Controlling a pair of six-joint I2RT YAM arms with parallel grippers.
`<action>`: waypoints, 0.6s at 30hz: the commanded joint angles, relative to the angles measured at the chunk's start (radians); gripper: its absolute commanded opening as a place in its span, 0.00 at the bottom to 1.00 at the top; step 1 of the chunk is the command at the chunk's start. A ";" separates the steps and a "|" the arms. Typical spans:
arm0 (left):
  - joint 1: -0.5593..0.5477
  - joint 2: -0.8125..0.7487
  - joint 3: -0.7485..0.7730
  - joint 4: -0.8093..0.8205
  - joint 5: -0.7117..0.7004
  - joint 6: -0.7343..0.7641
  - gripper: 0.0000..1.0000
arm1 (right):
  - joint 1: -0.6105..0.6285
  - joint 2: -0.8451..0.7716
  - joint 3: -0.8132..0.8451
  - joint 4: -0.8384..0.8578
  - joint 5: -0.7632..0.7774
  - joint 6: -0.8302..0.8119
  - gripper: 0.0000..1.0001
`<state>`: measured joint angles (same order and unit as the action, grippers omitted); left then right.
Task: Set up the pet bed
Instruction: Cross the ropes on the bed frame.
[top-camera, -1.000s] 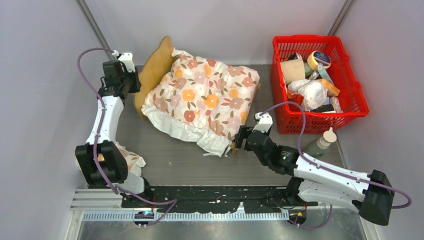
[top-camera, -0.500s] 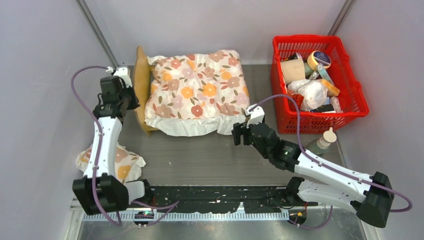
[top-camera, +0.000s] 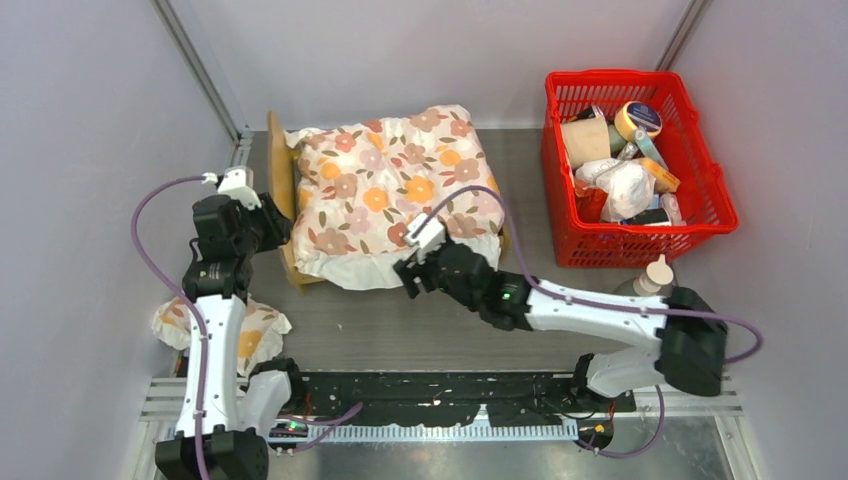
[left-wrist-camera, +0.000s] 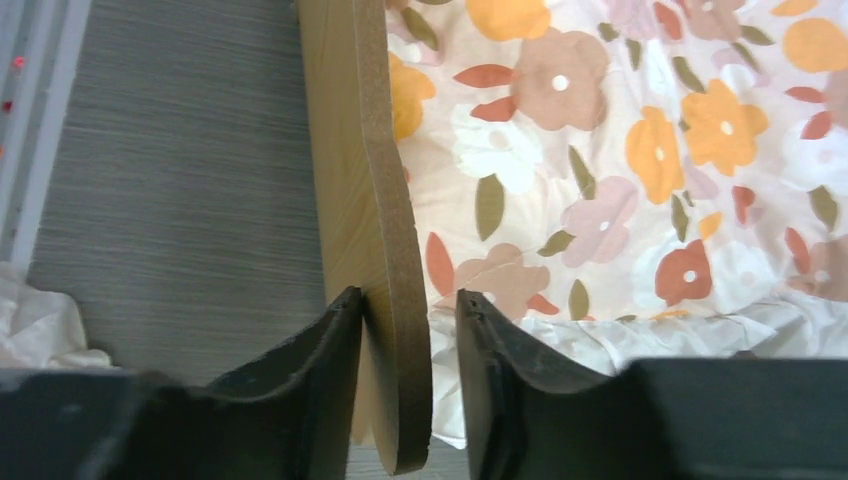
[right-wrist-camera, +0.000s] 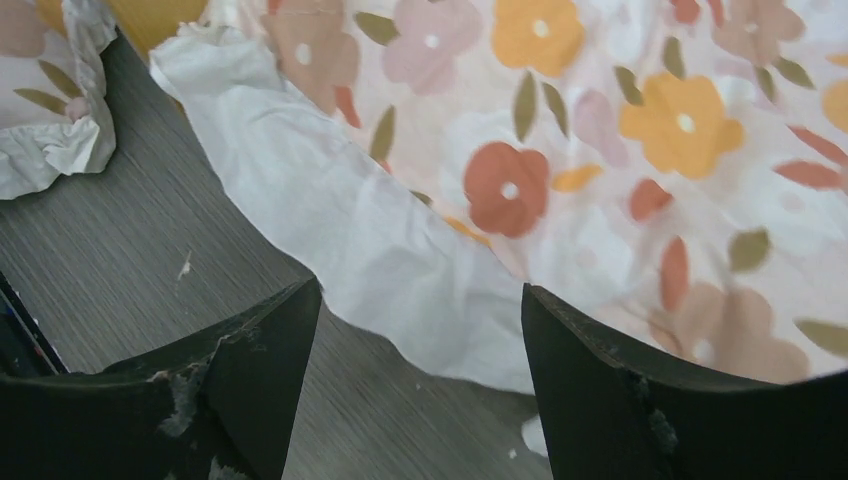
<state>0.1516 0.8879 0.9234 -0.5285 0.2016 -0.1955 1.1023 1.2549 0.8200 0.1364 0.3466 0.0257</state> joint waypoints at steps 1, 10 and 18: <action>-0.014 -0.059 -0.006 0.080 0.169 -0.132 0.52 | 0.081 0.247 0.224 0.121 0.006 -0.125 0.80; -0.015 -0.205 0.044 -0.050 -0.164 -0.163 0.75 | 0.152 0.664 0.620 0.144 -0.080 -0.265 0.79; -0.015 -0.201 0.113 -0.157 -0.322 -0.233 0.84 | 0.156 0.885 0.838 0.096 -0.102 -0.441 0.75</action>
<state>0.1375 0.6945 1.0187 -0.6346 -0.0055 -0.3908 1.2587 2.0911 1.5524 0.2161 0.2584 -0.2928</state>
